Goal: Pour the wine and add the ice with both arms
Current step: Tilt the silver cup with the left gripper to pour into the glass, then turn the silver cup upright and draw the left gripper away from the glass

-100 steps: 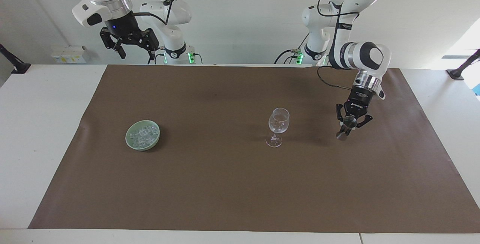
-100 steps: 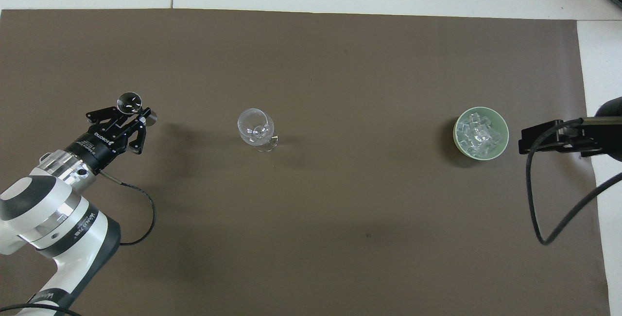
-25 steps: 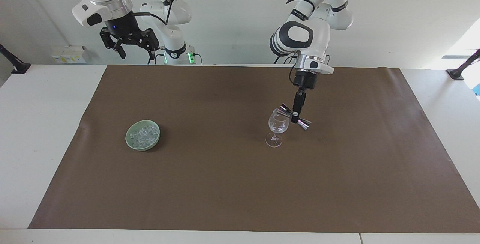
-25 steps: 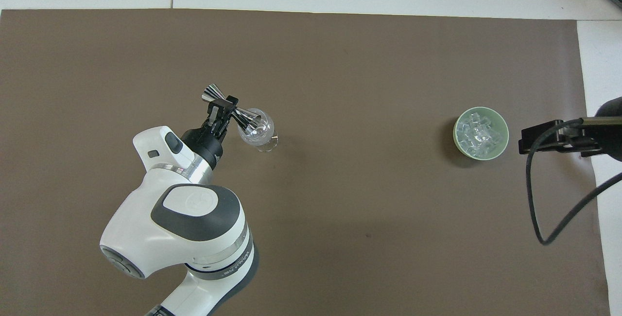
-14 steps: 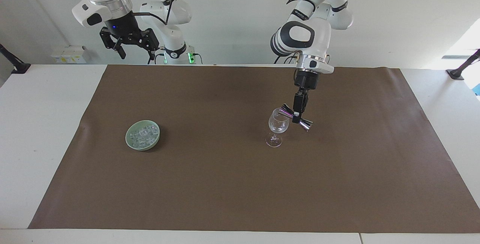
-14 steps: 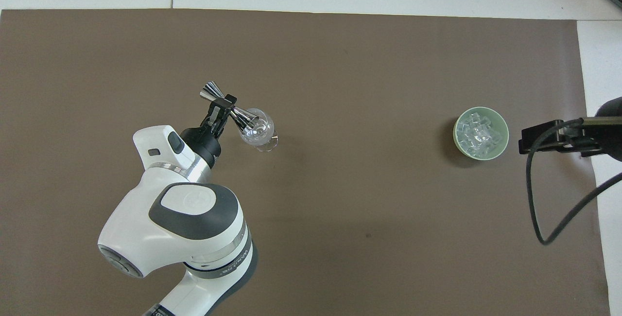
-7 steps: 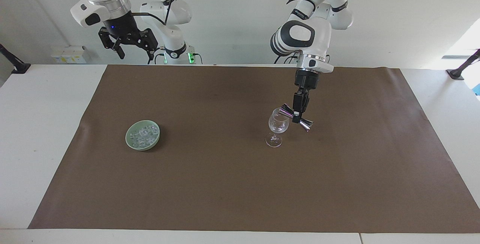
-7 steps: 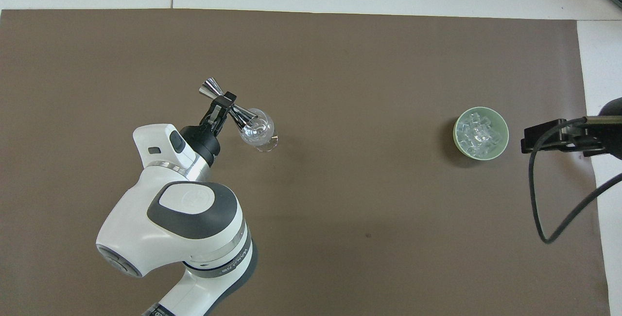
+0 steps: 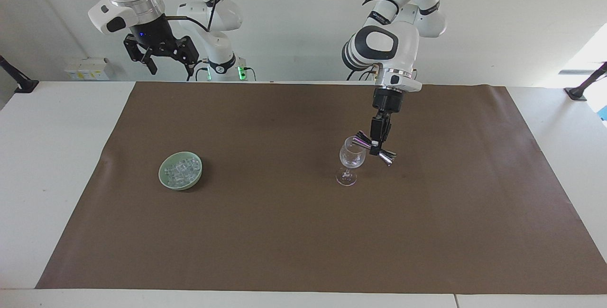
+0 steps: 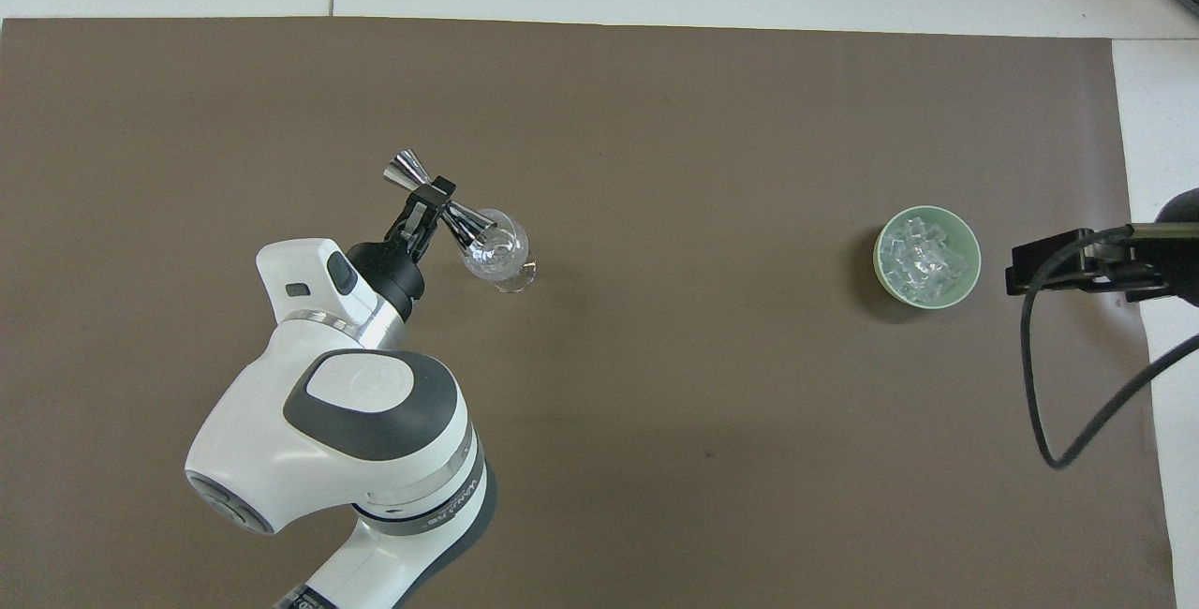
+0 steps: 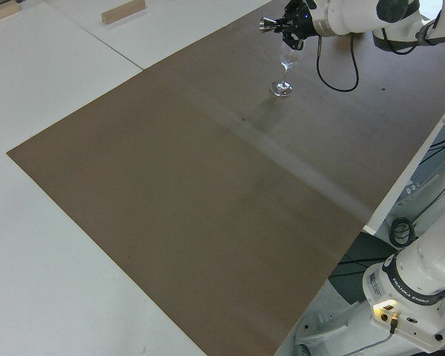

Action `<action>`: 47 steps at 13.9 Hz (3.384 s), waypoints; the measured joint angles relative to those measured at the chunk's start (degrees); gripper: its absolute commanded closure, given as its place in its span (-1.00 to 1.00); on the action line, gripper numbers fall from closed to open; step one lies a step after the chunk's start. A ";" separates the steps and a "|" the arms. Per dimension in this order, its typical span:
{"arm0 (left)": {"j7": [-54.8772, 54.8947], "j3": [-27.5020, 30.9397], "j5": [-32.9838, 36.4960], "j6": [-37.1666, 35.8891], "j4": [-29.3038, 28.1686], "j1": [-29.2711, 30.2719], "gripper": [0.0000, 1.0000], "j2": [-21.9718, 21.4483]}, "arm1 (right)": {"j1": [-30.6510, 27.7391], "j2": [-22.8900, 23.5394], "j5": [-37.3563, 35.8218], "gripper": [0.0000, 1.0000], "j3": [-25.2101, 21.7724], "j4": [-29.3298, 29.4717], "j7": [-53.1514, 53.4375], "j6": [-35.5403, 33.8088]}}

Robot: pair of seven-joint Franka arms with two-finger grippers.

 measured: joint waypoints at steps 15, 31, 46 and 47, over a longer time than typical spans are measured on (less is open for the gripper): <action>-1.41 -0.01 -0.27 0.04 0.03 0.00 1.00 0.00 | 0.00 0.00 0.00 -1.00 0.04 -0.01 0.00 -0.01; -38.69 -0.50 -0.82 -1.04 0.51 2.70 1.00 -1.49 | 0.00 0.00 0.00 -1.00 0.04 -0.02 0.00 -0.01; -67.50 -0.24 -0.97 -2.41 -0.60 6.90 1.00 -3.75 | 0.00 0.00 0.00 -1.00 0.04 -0.02 0.00 -0.01; -67.75 -0.24 -0.97 -2.44 -0.70 7.17 1.00 -3.91 | 0.00 0.00 0.00 -1.00 0.04 -0.02 0.00 -0.01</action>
